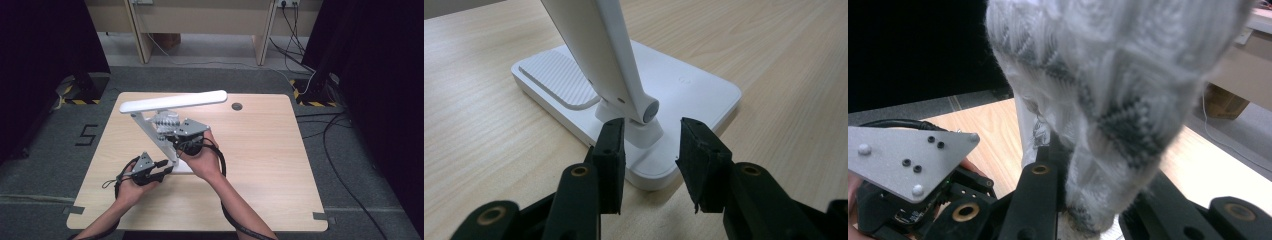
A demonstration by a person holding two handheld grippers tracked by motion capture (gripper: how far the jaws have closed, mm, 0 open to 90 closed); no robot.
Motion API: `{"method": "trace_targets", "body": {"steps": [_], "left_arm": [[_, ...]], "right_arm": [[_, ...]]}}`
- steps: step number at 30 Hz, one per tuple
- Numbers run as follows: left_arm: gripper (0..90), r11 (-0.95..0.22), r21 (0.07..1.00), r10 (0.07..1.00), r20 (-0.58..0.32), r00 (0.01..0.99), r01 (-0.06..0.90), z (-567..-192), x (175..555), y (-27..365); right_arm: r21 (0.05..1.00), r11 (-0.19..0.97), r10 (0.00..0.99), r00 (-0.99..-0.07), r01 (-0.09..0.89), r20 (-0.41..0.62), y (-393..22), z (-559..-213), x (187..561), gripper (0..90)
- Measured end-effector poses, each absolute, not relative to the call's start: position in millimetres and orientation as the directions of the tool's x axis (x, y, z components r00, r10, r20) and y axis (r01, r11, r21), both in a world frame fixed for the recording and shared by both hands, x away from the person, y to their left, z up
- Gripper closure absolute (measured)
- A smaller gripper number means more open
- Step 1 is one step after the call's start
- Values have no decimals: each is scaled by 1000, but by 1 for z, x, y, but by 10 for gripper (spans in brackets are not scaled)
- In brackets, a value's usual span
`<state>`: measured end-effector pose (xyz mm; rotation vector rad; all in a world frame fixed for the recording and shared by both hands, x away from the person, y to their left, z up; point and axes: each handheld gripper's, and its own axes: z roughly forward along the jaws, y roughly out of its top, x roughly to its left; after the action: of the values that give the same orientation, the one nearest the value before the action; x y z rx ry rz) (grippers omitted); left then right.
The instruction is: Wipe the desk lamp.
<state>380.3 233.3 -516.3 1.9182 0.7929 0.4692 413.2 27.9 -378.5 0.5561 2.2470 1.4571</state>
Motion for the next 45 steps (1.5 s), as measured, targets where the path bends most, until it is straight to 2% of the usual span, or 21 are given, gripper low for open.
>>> {"method": "trace_targets", "body": {"steps": [37,45], "left_arm": [[705,-379,868,684,30,729,320,-518,386,226],[710,-366,867,689,9,725,337,-518,388,226]], "right_arm": [[925,369,504,-856,94,-115,40,-370,413,814],[924,371,499,-859,90,-117,40,-370,414,815]]}}
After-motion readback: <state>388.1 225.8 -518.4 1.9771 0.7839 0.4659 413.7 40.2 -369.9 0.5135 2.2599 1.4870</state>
